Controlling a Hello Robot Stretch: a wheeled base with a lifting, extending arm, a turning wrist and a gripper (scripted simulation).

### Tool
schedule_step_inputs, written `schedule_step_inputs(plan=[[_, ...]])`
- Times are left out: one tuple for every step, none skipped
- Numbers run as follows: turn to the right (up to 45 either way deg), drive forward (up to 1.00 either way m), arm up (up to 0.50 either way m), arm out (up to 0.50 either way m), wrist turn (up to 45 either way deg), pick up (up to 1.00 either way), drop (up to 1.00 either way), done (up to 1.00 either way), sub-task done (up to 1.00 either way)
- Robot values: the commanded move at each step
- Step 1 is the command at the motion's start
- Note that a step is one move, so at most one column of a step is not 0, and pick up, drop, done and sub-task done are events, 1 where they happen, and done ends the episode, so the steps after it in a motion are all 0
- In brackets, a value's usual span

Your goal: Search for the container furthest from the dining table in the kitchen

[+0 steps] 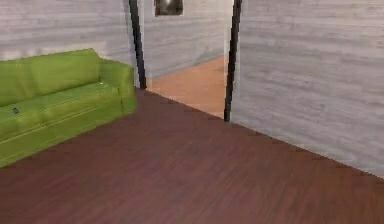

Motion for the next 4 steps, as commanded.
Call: schedule_step_inputs(plan=[[0.0, 1.00, 0.00, 0.00, 0.0, 0.00, 0.00, 0.00, 0.00], [0.0, 1.00, 0.00, 0.00, 0.0, 0.00, 0.00, 0.00, 0.00], [-6.0, 0.00, 0.00, 0.00, 0.0, 0.00, 0.00, 0.00, 0.00], [0.0, 0.60, 0.00, 0.00, 0.0, 0.00, 0.00, 0.00, 0.00]])
